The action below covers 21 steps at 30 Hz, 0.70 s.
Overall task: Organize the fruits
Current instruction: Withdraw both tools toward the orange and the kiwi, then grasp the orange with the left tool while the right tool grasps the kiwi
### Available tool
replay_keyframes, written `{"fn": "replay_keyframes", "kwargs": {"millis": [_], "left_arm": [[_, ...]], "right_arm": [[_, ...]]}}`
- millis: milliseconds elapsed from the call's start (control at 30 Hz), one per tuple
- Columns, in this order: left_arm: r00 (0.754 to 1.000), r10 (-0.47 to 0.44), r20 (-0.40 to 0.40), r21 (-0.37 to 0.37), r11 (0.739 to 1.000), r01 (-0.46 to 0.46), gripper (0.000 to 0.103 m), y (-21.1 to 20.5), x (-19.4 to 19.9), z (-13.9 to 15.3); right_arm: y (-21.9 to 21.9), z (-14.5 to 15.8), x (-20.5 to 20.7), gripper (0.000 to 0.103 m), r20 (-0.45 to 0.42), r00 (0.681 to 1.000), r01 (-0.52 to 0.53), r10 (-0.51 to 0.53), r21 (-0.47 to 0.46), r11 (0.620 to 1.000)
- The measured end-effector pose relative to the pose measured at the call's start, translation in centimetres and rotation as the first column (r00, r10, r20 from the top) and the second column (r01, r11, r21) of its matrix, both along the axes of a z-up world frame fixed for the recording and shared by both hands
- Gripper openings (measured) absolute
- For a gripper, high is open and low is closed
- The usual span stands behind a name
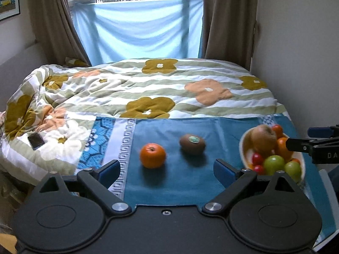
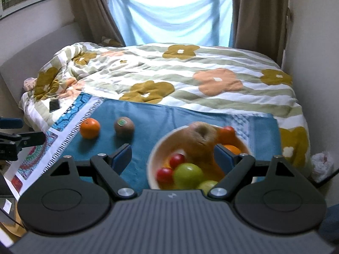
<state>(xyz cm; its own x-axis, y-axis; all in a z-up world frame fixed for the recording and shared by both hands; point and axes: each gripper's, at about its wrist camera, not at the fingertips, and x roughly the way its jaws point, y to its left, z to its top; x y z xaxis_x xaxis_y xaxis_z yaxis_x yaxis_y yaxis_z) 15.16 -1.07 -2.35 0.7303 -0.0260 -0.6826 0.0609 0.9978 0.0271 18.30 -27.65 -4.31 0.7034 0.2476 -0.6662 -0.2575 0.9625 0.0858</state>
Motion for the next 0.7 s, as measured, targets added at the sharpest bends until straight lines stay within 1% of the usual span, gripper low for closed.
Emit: {"fn": "replay_keyframes", "kwargs": {"millis": [133, 333, 467, 700], "left_arm": [[0.998, -0.051, -0.027, 0.013, 0.999, 0.052, 0.097, 2.5, 2.2, -0.7], [0.985, -0.158, -0.069, 0.041, 0.986, 0.161, 0.097, 5.6, 6.2, -2.6], [0.968, -0.227, -0.104, 0.030, 0.972, 0.231, 0.097, 7.2, 8.9, -4.5], [0.932, -0.325, -0.159, 0.009, 0.944, 0.331, 0.097, 7.9, 12.6, -7.4]], "right_arm": [[3.0, -0.1, 1.4, 0.099, -0.014, 1.000, -0.009, 0.009, -0.012, 1.000], [7.8, -1.4, 4.6, 0.099, -0.055, 0.998, 0.020, -0.021, -0.027, 0.999], [10.3, -2.7, 6.6, 0.099, -0.078, 0.995, 0.059, -0.062, -0.041, 0.997], [13.2, -5.7, 10.3, 0.099, -0.132, 0.985, 0.105, -0.107, -0.025, 0.994]]}}
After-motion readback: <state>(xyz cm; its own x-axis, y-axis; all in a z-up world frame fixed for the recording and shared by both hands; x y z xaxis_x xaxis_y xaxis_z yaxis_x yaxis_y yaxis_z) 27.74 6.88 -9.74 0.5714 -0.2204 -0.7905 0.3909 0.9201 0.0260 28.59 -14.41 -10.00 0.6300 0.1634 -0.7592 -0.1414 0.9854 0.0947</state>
